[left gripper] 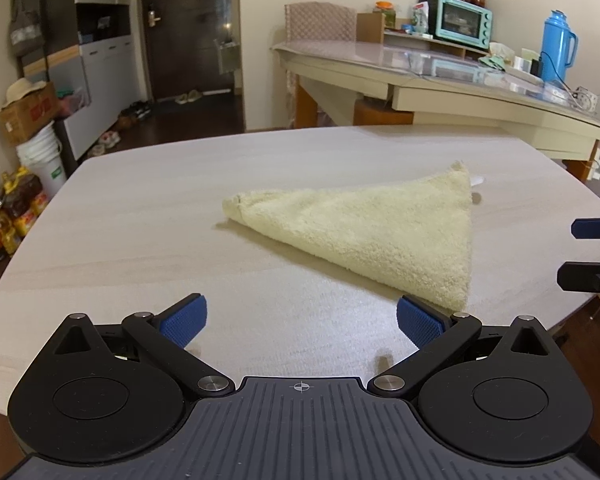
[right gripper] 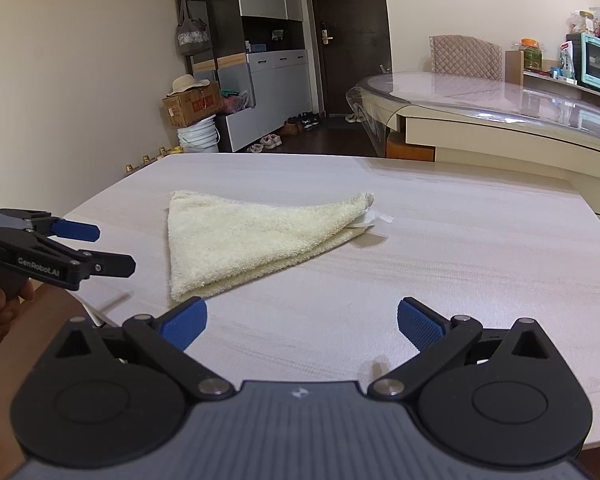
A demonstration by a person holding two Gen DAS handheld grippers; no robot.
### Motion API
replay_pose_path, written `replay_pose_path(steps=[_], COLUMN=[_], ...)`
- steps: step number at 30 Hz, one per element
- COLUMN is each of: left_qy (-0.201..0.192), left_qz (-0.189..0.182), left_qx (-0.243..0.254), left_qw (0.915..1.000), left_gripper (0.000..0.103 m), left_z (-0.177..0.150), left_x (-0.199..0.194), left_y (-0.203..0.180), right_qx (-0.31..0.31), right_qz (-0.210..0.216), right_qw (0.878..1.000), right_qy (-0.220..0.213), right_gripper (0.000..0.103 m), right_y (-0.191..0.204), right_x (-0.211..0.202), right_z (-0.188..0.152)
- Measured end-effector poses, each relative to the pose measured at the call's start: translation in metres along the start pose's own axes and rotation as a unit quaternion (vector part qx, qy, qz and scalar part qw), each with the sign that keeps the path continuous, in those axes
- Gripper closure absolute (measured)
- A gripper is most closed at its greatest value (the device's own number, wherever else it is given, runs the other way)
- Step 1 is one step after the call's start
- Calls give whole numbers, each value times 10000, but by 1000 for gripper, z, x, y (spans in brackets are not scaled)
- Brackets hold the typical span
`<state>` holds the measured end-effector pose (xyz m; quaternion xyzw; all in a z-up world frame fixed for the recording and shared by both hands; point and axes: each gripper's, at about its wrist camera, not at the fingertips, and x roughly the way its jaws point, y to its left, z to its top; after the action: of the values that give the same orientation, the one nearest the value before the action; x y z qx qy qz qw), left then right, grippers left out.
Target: Fold towel
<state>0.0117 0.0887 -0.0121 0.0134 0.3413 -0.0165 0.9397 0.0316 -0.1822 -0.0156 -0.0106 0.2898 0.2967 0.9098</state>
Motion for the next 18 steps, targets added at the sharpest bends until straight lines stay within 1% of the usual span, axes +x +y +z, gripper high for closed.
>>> replay_pose_path(steps=[4,9,13,15,16,18], left_qy=[-65,-99,-122,-136,-141,-145], left_qz=[34,71,100,104,108,117], left_qx=[5,-110,-177,-189,-180,-151], left_qw=[10000,9999,9997,9997,9997,9997], left_gripper=[0,0,0,0,0,0], left_z=[1,0,1,3,4,5], left_x=[-5,-7,-7,-7,-7,-7], left_y=[0,4,7,8,8,7], right_qx=[4,-17,-68,-99,-87,-63], right_qz=[15,18,60,168,236,372], right_qw=[10000,10000,10000,9998,9997,9993], right_qy=[-5,-26,-17,-5,-1,7], right_gripper=[0,0,0,1,2,13], right_y=[1,-2,-5,-9,-11,-16], right_x=[0,3,12,20,25,34], right_z=[1,6,16,25,31,42])
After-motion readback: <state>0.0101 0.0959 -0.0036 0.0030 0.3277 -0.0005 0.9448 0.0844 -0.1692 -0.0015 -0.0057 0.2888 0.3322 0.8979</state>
